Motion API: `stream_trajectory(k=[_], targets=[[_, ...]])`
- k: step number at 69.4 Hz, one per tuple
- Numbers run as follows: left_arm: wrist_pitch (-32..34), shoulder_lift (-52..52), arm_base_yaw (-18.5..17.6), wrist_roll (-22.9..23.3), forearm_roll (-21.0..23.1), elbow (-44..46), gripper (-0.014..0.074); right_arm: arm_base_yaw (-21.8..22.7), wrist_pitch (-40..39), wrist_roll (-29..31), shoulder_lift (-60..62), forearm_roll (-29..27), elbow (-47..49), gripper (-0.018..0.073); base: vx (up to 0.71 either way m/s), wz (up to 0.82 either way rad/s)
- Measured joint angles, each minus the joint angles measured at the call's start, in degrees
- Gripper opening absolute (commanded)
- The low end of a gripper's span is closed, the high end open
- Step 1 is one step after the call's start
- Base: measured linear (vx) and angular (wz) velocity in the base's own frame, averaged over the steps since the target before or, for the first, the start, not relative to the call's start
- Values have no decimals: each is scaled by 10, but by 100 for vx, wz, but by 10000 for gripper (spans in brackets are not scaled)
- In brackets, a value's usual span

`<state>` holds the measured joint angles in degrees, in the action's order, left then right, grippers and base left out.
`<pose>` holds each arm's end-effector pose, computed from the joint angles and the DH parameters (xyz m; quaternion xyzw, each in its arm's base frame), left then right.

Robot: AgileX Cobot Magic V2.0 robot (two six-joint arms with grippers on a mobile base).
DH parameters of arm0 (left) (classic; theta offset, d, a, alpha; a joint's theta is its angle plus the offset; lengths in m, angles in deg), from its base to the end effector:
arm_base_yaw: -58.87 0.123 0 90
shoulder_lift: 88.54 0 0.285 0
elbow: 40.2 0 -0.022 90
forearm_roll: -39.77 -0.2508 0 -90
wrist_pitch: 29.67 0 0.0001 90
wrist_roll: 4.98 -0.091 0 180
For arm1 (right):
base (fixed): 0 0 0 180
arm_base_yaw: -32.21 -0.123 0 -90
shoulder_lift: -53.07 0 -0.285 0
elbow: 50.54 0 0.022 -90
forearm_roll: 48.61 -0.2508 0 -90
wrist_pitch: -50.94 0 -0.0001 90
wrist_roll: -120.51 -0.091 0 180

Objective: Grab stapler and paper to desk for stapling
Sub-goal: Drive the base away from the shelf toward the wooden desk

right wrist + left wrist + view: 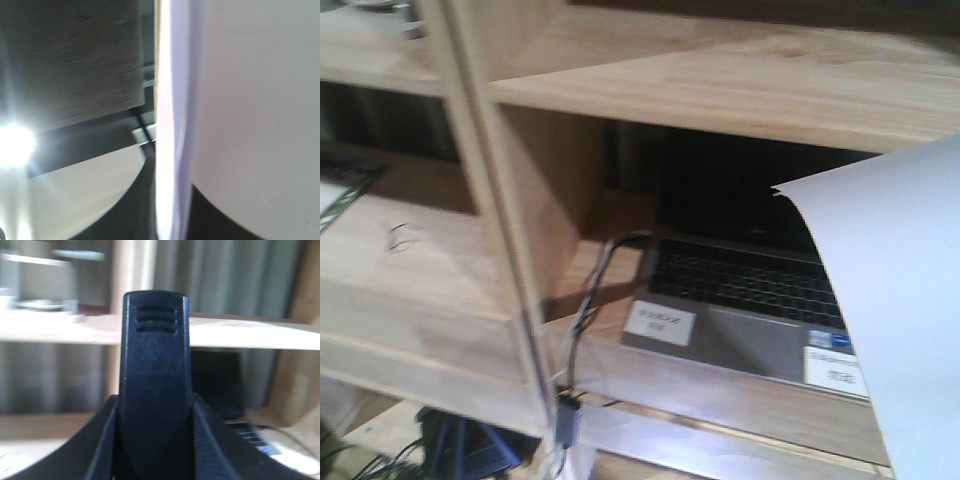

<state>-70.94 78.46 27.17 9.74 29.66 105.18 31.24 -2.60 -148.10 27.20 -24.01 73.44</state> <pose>-0.0088 0.0179 0.3748 0.1078 0.6891 -0.1994 0.6883 0.0325 0.0310 0.3780 0.0234 0.3091 0.6100 0.7292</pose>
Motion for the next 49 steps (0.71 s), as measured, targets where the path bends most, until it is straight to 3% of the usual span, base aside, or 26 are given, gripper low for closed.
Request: stream_trajectory(k=[49], targets=[[0, 0, 0, 0, 0, 0, -6, 0, 0, 0, 0, 0, 0, -8, -11, 42]])
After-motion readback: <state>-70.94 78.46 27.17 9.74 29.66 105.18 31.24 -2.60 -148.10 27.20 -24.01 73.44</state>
